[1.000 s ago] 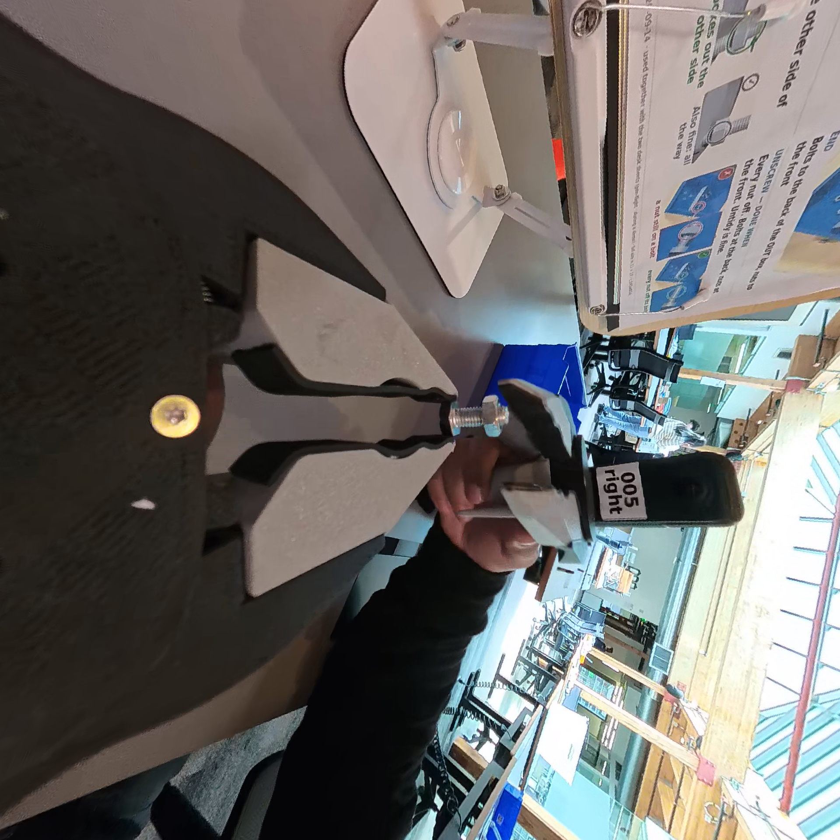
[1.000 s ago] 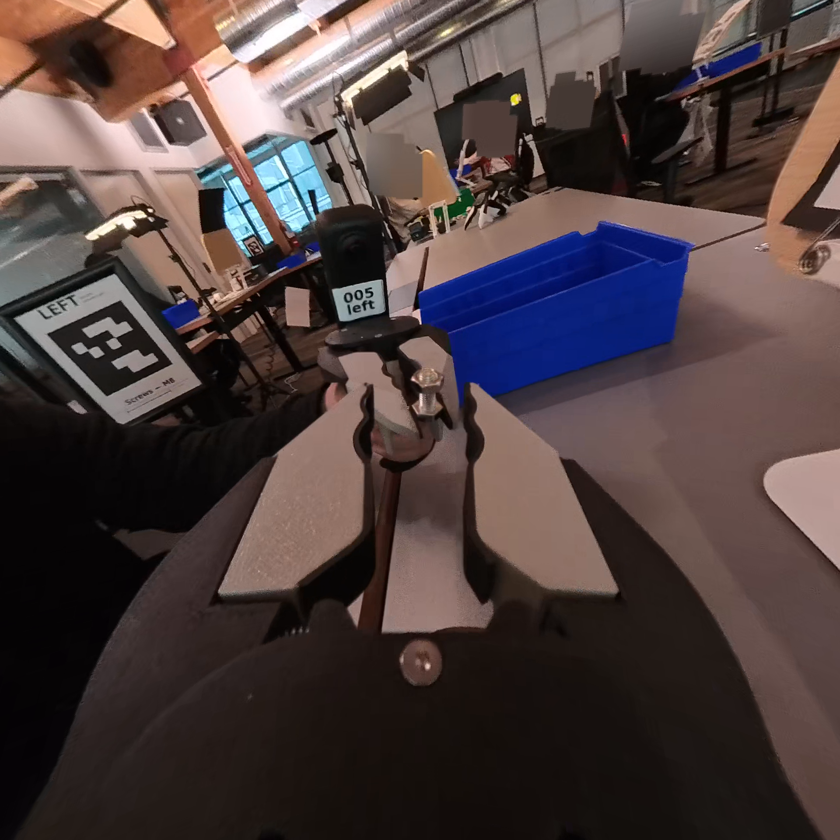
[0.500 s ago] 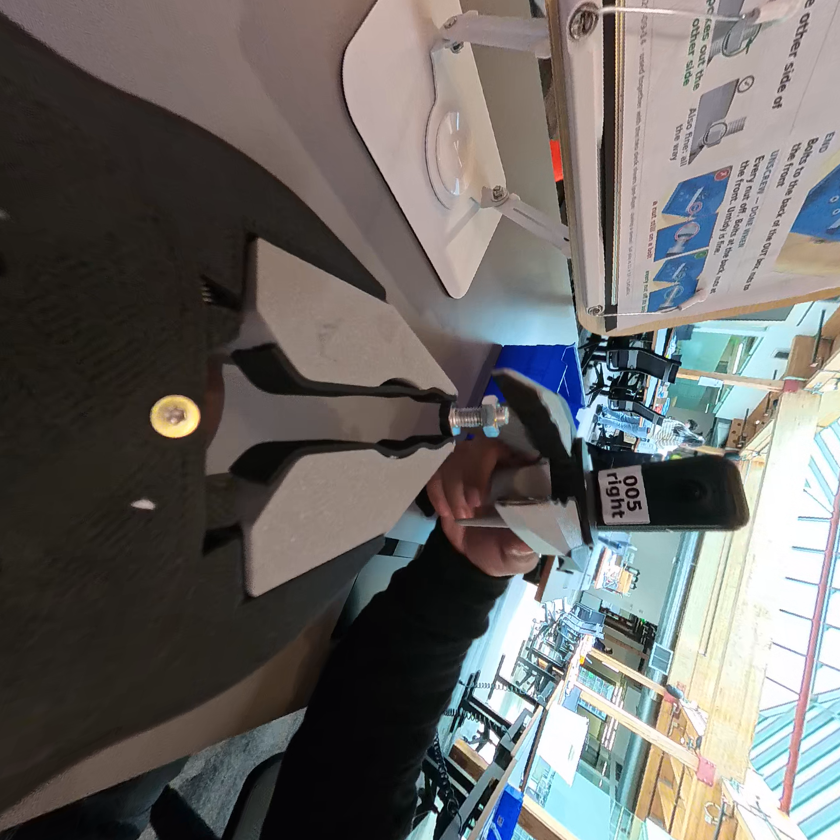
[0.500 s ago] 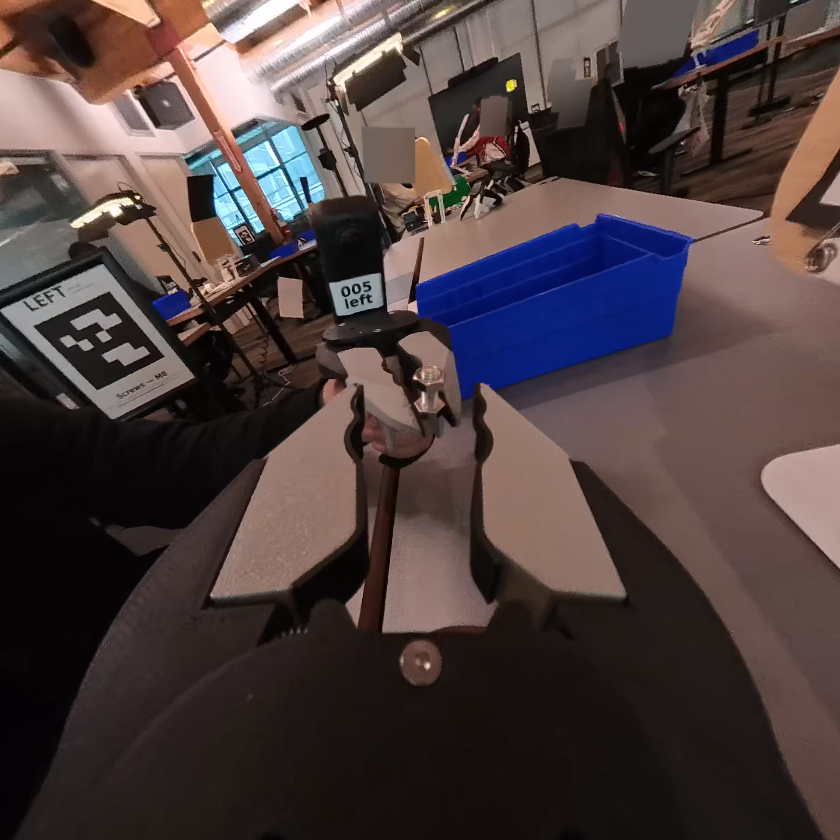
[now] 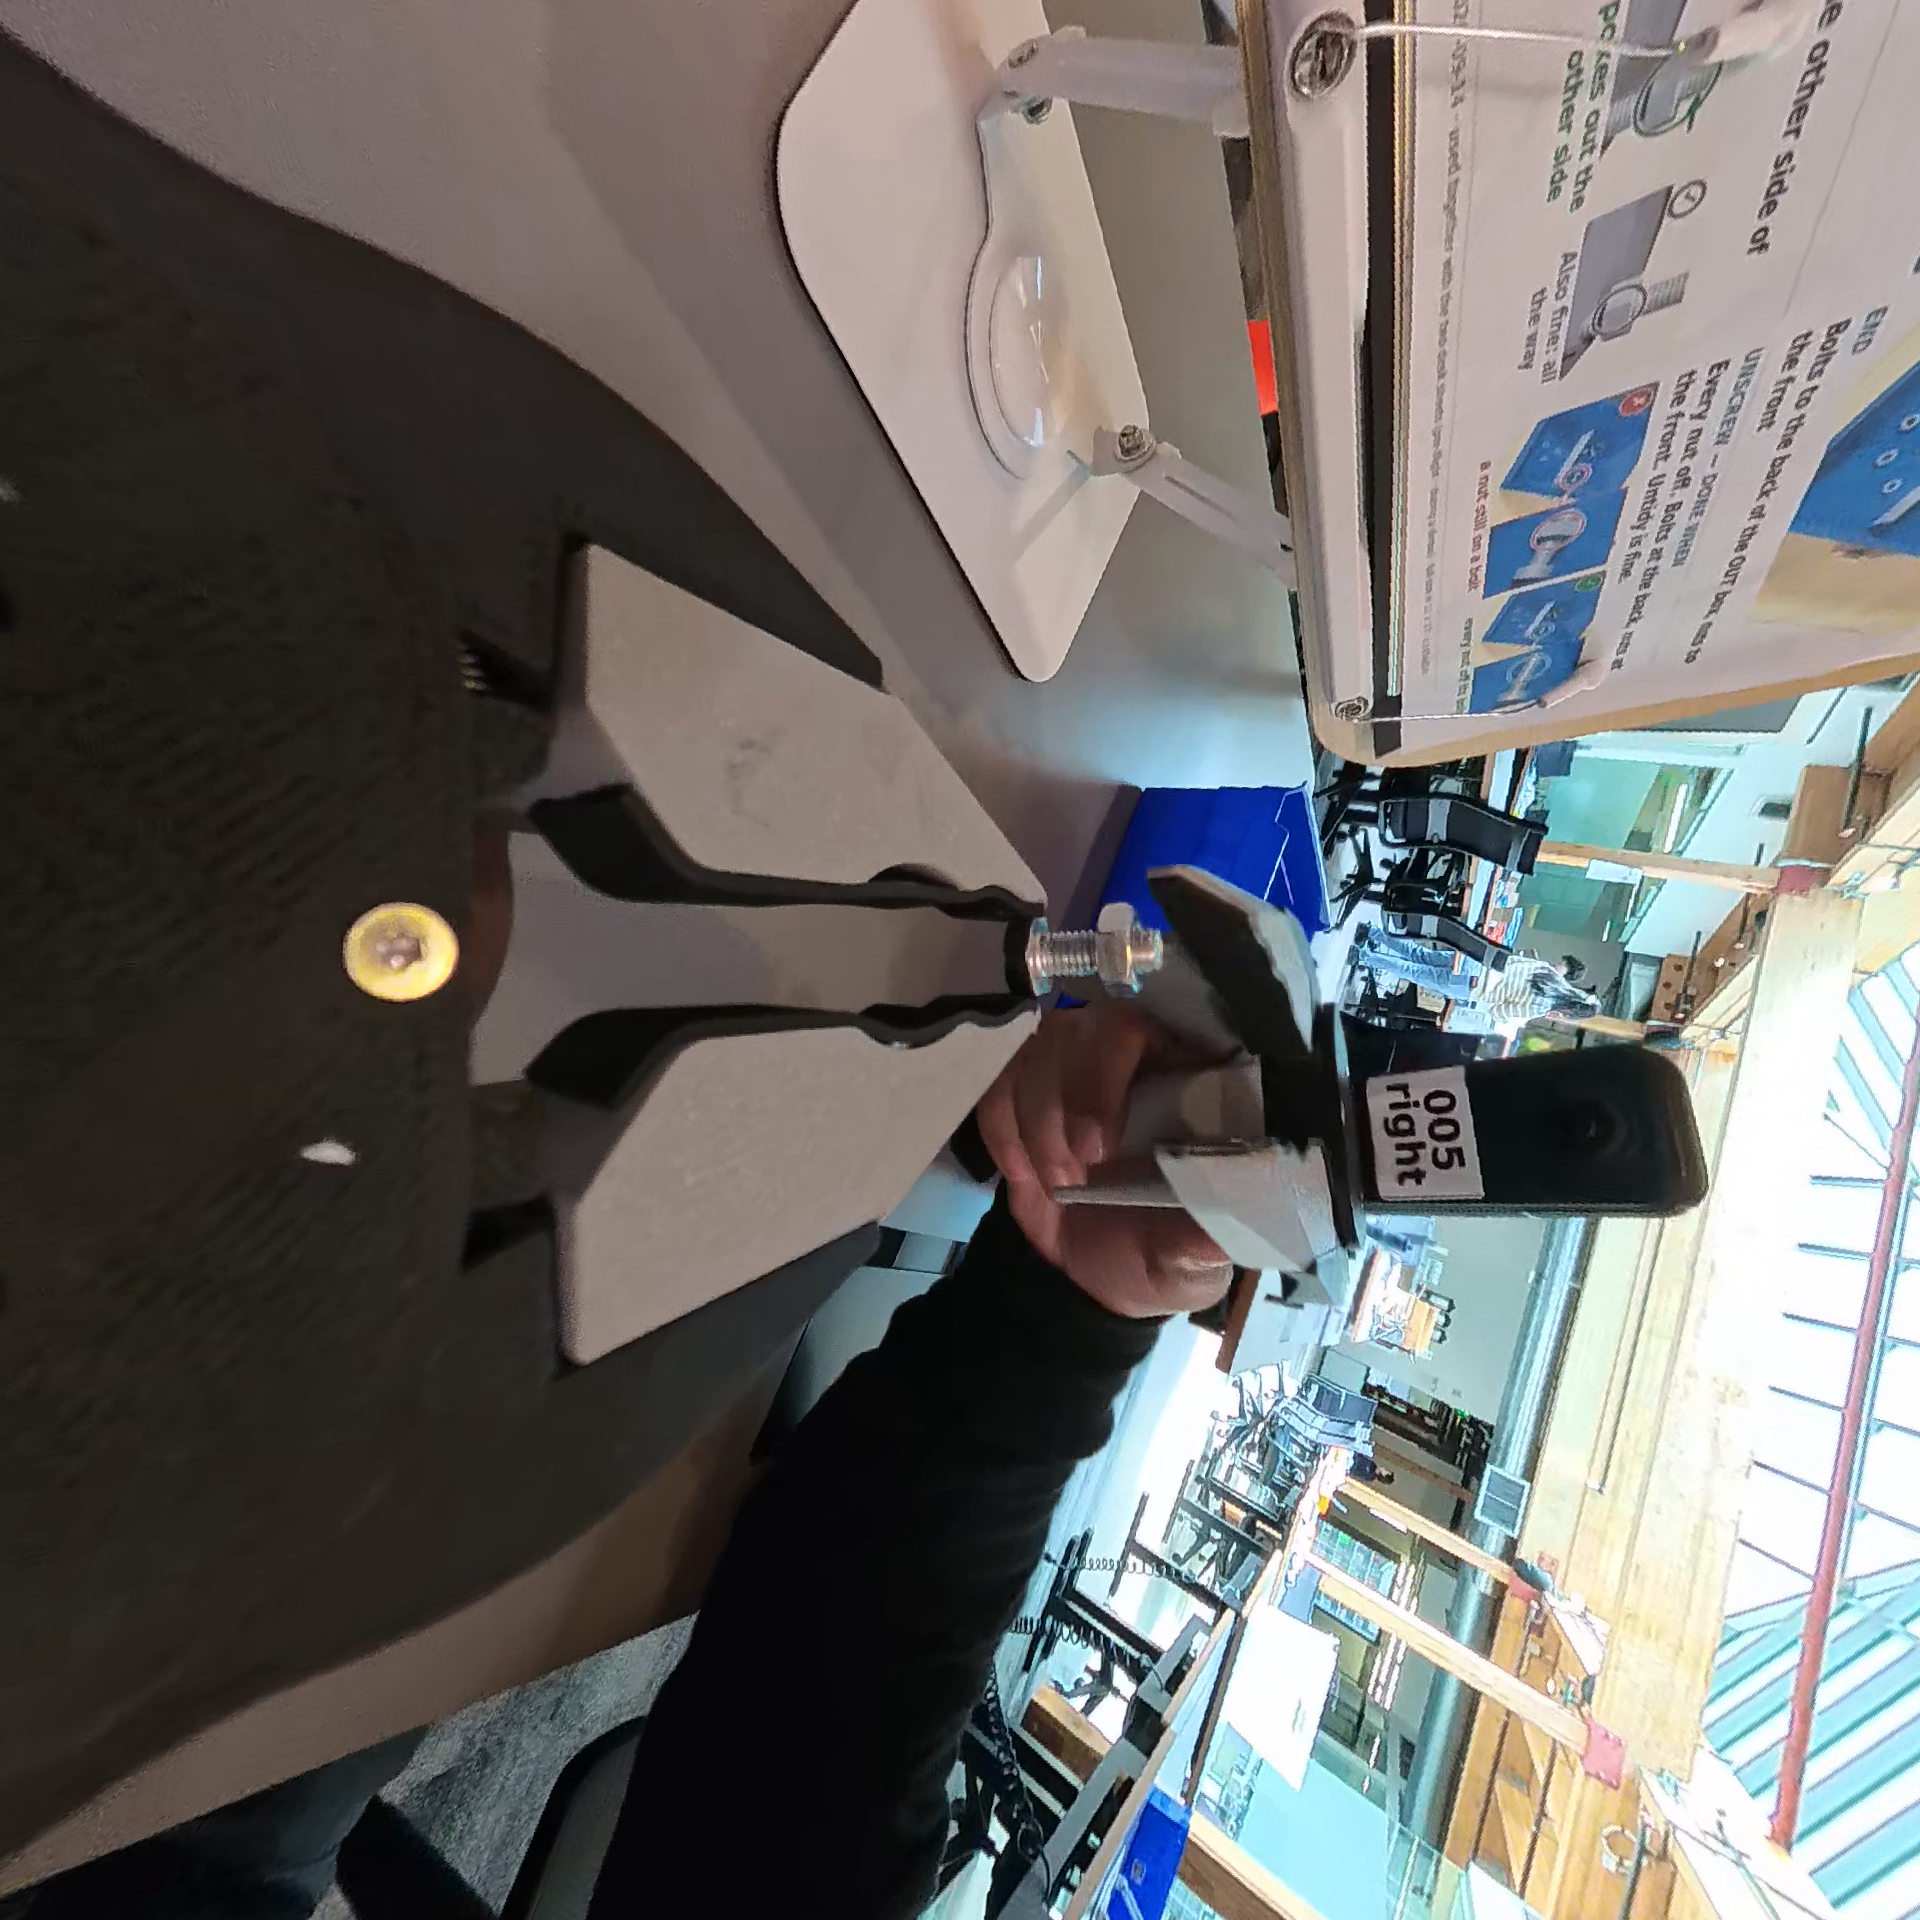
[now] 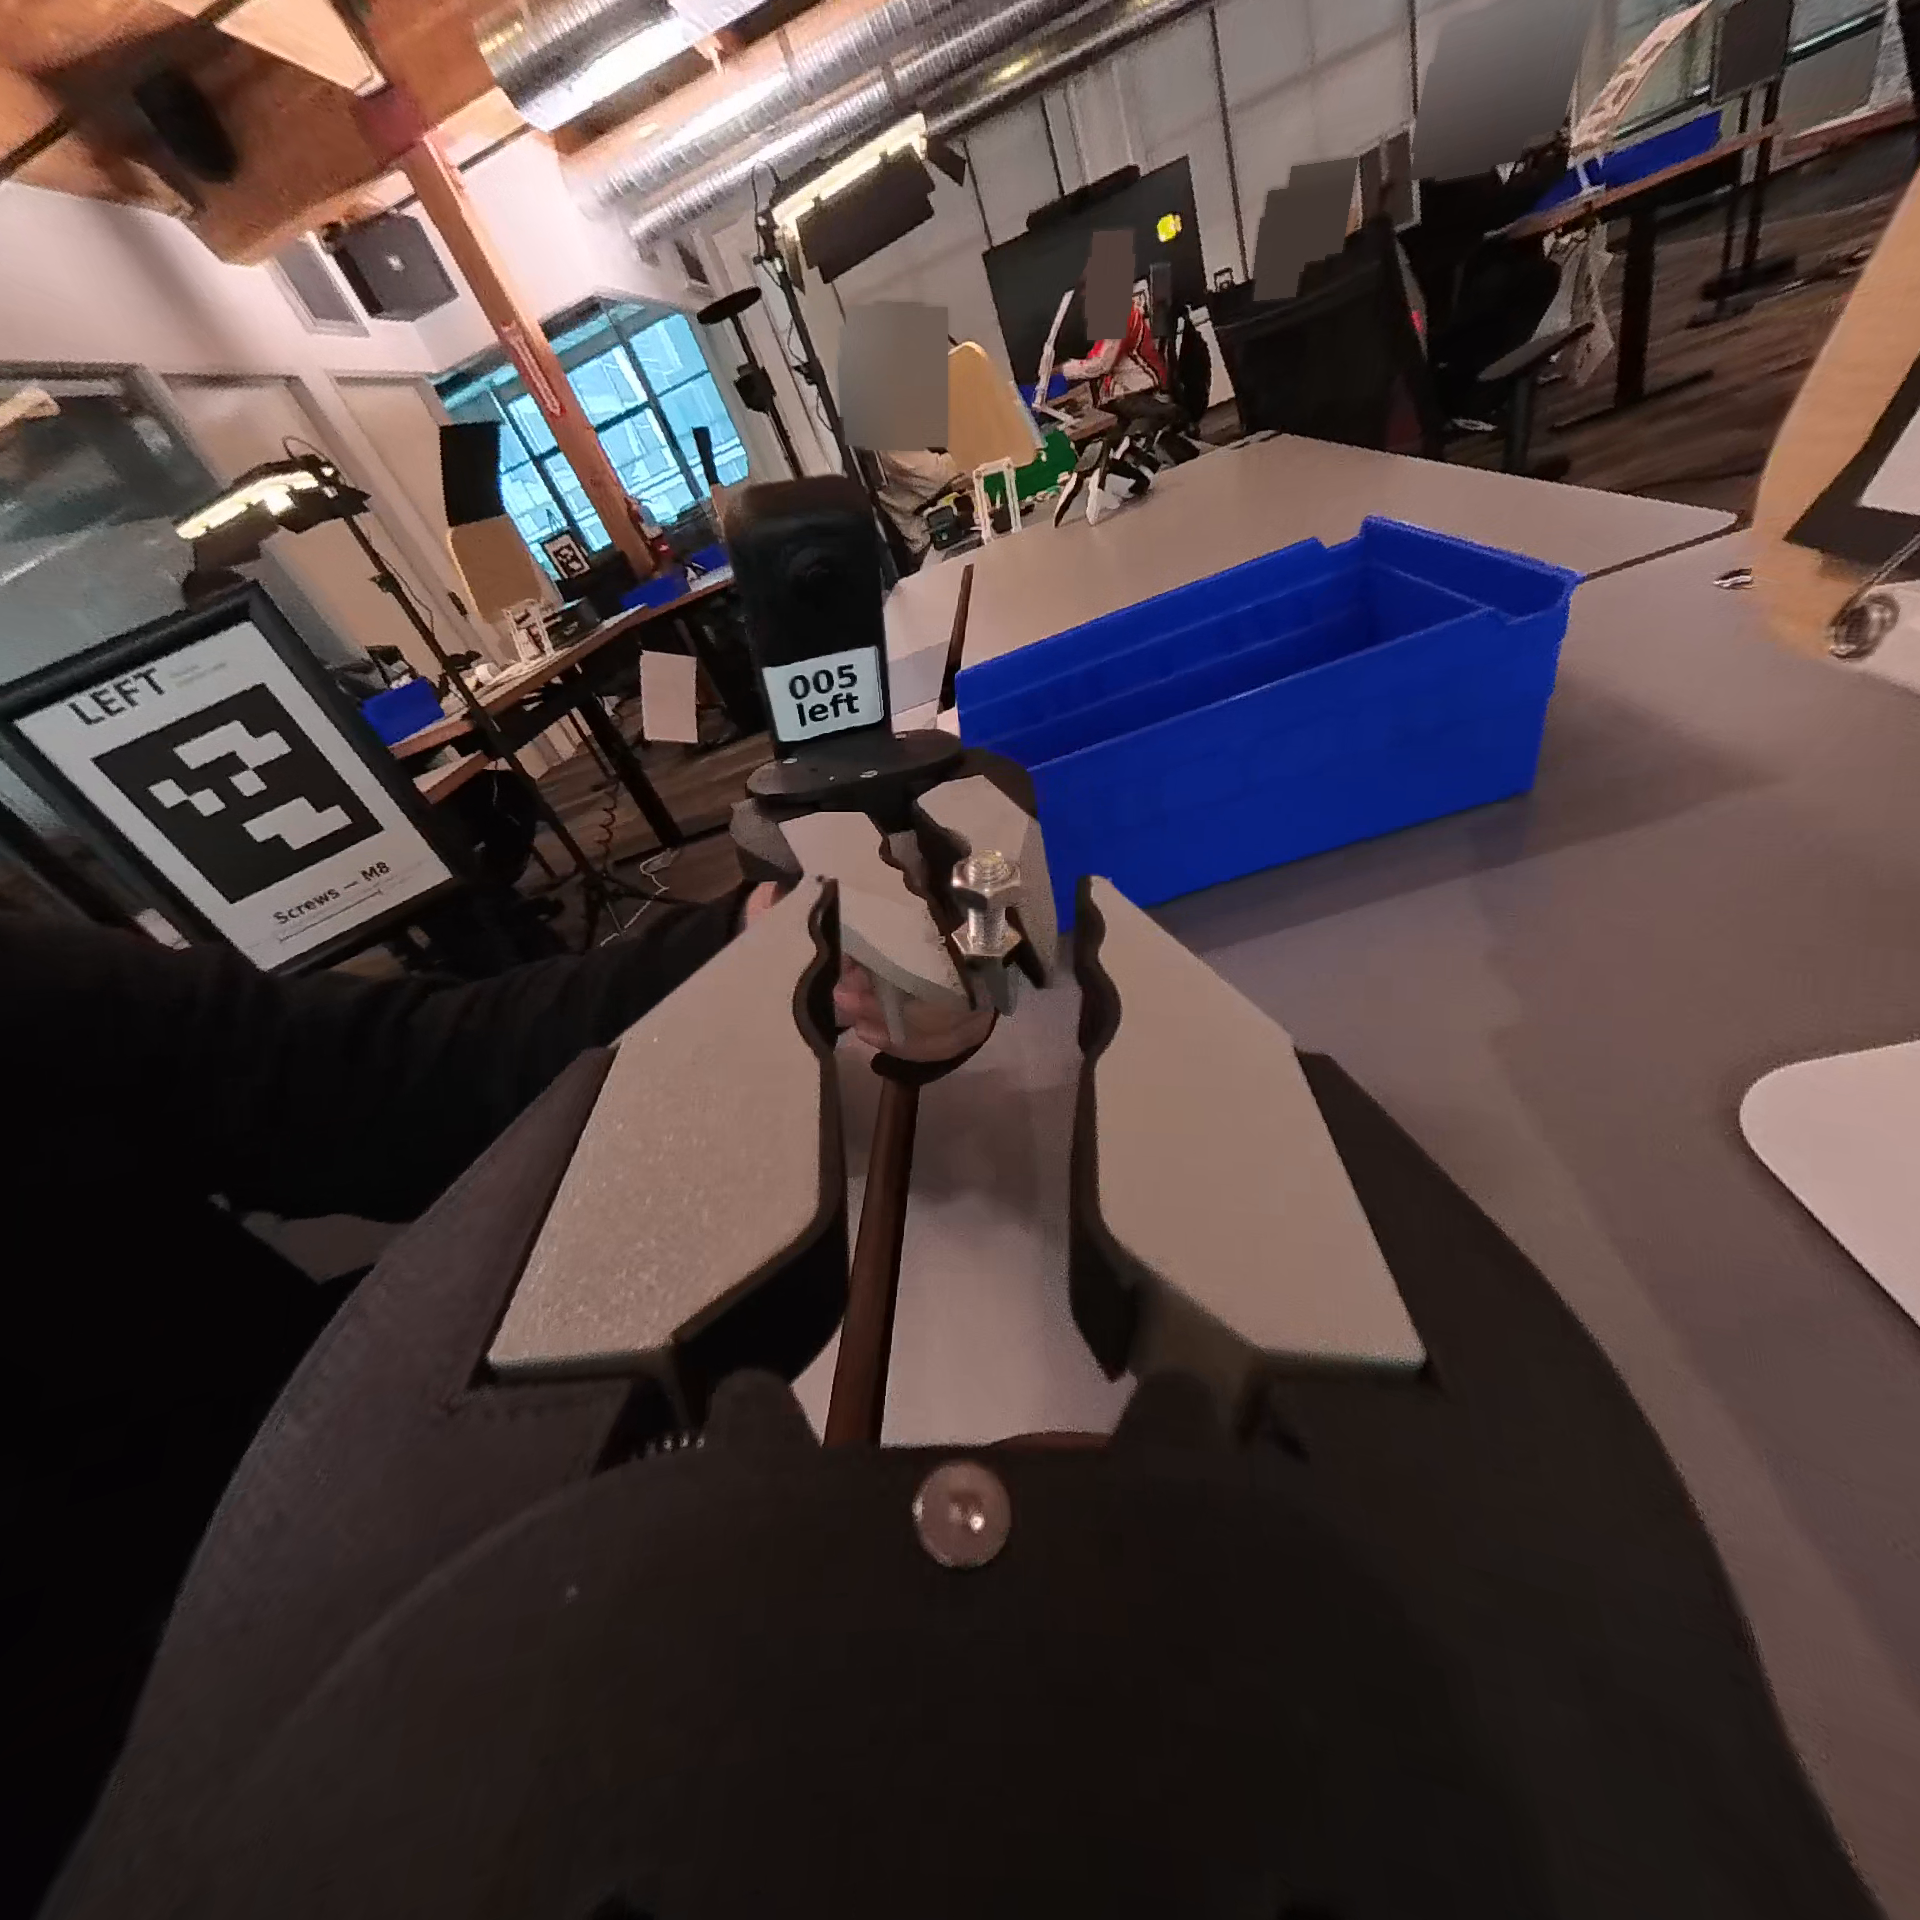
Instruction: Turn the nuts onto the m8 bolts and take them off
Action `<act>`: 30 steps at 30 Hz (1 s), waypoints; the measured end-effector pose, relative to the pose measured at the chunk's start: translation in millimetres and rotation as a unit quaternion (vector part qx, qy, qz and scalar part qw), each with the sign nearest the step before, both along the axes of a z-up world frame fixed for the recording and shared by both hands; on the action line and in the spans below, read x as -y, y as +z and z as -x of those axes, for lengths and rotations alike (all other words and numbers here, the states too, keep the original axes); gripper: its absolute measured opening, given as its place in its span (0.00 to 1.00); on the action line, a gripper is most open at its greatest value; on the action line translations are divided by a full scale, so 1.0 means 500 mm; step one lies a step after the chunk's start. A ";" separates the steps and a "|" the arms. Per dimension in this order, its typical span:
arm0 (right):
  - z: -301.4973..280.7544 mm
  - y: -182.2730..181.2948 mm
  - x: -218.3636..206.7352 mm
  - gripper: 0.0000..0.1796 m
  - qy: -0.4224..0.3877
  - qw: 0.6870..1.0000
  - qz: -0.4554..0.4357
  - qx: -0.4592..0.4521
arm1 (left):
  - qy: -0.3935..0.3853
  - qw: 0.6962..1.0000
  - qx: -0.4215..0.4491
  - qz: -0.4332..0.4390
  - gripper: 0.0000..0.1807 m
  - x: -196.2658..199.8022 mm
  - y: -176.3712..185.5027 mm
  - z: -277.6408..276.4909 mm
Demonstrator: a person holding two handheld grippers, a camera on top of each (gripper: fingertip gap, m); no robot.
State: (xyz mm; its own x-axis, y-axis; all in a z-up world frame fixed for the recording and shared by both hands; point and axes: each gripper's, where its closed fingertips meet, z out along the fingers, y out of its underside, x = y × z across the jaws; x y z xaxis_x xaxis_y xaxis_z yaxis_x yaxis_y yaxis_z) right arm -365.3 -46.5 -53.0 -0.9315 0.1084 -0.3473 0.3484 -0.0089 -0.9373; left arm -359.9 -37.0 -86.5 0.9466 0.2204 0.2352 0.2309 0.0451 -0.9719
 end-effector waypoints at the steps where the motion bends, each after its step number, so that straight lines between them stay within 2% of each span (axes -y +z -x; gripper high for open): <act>1: -0.008 -0.003 0.007 0.23 0.012 1.000 -0.004 0.000 | 0.001 1.000 0.000 0.002 0.07 -0.001 -0.002 0.000; 3: -0.038 0.000 0.011 0.21 0.057 0.998 -0.002 0.000 | 0.012 1.000 0.000 0.005 0.07 0.003 -0.005 0.009; 4: -0.067 0.012 0.005 0.05 0.100 0.995 0.015 -0.008 | 0.019 1.000 0.005 0.006 0.07 0.008 -0.007 0.016; 6: -0.094 0.041 -0.010 0.00 0.135 0.989 0.049 -0.019 | 0.016 1.000 0.013 -0.003 0.07 0.014 -0.005 0.019; 7: -0.081 0.044 -0.012 0.00 0.111 0.993 0.045 -0.022 | 0.015 1.000 0.016 -0.009 0.07 0.014 -0.003 0.020; 9: -0.037 0.030 -0.013 0.15 0.043 0.999 0.024 -0.017 | 0.010 1.000 0.012 -0.009 0.07 0.011 0.000 0.014; 12: 0.011 -0.004 -0.008 0.20 -0.020 1.000 -0.013 -0.005 | 0.003 1.000 0.003 -0.002 0.07 0.002 0.001 0.003; 13: 0.009 -0.009 -0.001 0.22 -0.017 1.000 -0.017 -0.002 | 0.002 1.000 0.003 0.000 0.07 0.000 0.000 0.002; 16: -0.043 0.000 0.013 0.18 0.062 0.998 -0.003 -0.002 | 0.011 1.000 0.004 0.002 0.07 0.005 -0.003 0.009; 17: -0.075 0.015 0.008 0.03 0.109 0.994 0.016 -0.010 | 0.015 1.000 0.008 0.001 0.07 0.008 -0.003 0.013; 19: -0.082 0.040 -0.005 0.04 0.110 0.993 0.039 -0.022 | 0.013 1.000 0.011 -0.004 0.07 0.011 -0.002 0.015; 24: 0.006 0.001 -0.008 0.18 -0.016 1.000 -0.009 -0.006 | 0.007 1.000 0.005 0.002 0.07 0.002 -0.003 0.006; 26: 0.007 -0.013 0.004 0.19 -0.015 1.000 -0.018 0.003 | 0.008 1.000 0.004 0.005 0.07 0.001 -0.005 0.006; 27: -0.008 -0.013 0.012 0.19 0.009 1.000 -0.017 0.004 | 0.010 1.000 0.004 0.006 0.07 0.002 -0.006 0.007; 28: -0.035 -0.007 0.017 0.14 0.050 0.999 -0.009 0.003 | 0.014 1.000 0.005 0.006 0.07 0.004 -0.007 0.011; 29: -0.068 0.003 0.015 0.01 0.100 0.995 0.002 0.002 | 0.018 1.000 0.007 0.006 0.07 0.007 -0.007 0.015; 30: -0.091 0.014 0.011 0.00 0.132 0.991 0.012 0.007 | 0.017 1.000 0.009 0.002 0.07 0.009 -0.006 0.016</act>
